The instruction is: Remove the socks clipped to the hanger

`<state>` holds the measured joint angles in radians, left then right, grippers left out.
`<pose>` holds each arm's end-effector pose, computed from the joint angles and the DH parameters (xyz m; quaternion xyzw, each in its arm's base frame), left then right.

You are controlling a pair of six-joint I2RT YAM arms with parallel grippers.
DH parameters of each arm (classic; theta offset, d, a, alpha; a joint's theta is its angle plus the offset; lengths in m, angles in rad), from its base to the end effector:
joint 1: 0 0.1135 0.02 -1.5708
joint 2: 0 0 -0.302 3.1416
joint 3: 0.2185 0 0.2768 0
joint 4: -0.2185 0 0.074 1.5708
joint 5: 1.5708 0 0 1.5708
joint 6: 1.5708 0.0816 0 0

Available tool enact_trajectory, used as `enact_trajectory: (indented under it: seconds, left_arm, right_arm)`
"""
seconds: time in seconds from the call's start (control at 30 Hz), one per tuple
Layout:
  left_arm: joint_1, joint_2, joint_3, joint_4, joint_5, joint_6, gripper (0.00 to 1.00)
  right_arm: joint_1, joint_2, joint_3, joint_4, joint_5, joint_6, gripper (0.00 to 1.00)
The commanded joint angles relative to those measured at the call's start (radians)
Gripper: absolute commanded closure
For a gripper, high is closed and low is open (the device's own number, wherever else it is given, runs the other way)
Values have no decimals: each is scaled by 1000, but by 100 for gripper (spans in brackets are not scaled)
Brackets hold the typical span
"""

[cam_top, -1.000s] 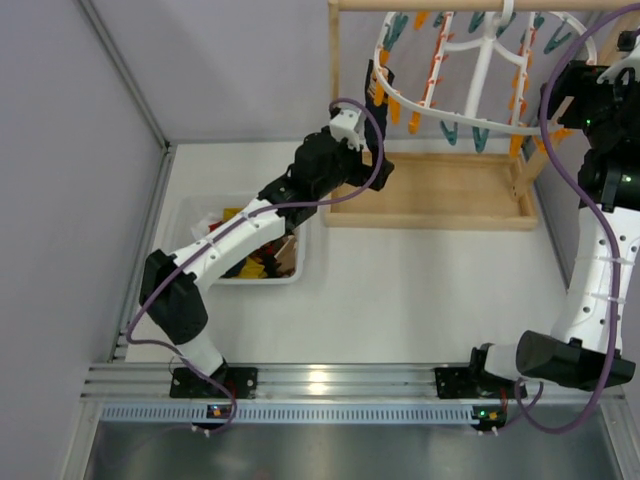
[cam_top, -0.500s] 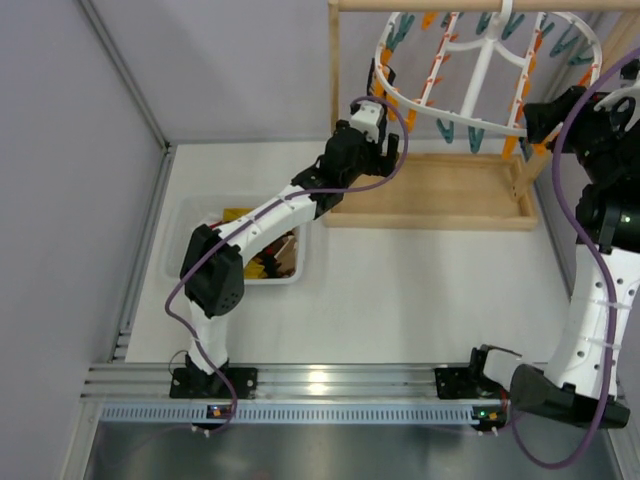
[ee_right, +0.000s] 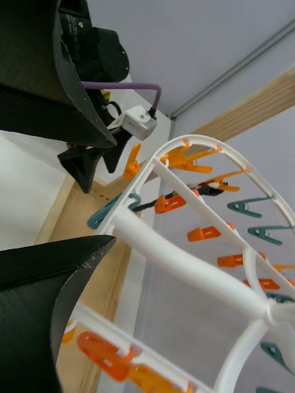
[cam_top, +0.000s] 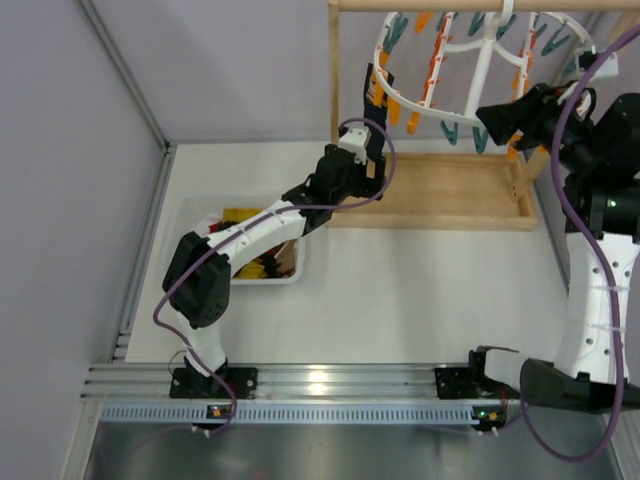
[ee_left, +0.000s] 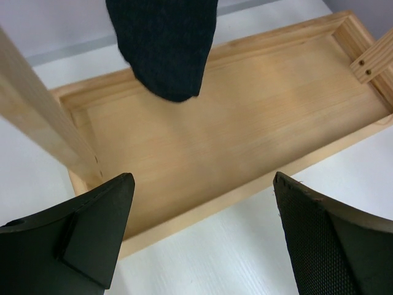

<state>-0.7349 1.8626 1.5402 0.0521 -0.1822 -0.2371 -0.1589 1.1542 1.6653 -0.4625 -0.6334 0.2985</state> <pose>0.4037 -0.3450 0.3328 0.1419 0.7818 -0.2176 0.5669 0.2483 0.0091 0.5810 -0.0710 0.6895 0.2623 0.6714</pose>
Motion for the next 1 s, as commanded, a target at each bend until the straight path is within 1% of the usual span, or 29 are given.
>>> enact_trajectory:
  seconds: [0.0, 0.03, 0.07, 0.13, 0.2, 0.23, 0.3, 0.33, 0.4, 0.53, 0.63, 0.7, 0.93, 0.97]
  left_arm:
    - [-12, -126, -84, 54, -17, -54, 2]
    - [-14, -135, -95, 54, -25, -54, 2]
    - [-17, -140, -115, 54, -25, -54, 2]
    - [-18, -164, -136, 52, -26, -60, 2]
    - [-18, -189, -178, 52, -23, -71, 2]
    - [-20, -209, -190, 52, -25, -74, 2]
    - [-21, -226, -219, 52, -29, -70, 2]
    - [-21, -239, -229, 52, -34, -65, 2]
    - [-21, -252, -252, 51, -45, -57, 2]
    - [-21, -270, -276, 51, -49, -48, 2]
    - [-21, -272, -281, 51, -46, -47, 2]
    - [-21, -270, -285, 52, -45, -51, 2]
    - [-21, -270, -288, 52, -37, -57, 2]
    - [-21, -275, -290, 52, -37, -56, 2]
  right_arm:
    - [111, 114, 152, -92, 30, -53, 43]
    - [140, 133, 187, -102, 97, -74, 43]
    - [203, 154, 191, -100, 125, -75, 43]
    - [242, 170, 200, -78, 208, -61, 44]
    - [278, 214, 234, -91, 253, -65, 45]
    - [291, 234, 276, -120, 317, -73, 46]
    - [323, 278, 312, -149, 391, -90, 47]
    - [332, 288, 339, -192, 470, -107, 47]
    - [344, 283, 338, -211, 523, -121, 47]
    - [346, 210, 238, -200, 667, -134, 47]
    - [340, 180, 217, -231, 710, -148, 46]
    - [322, 168, 205, -235, 703, -151, 45]
    - [173, 188, 185, -249, 551, -151, 44]
    - [117, 191, 185, -248, 531, -151, 43]
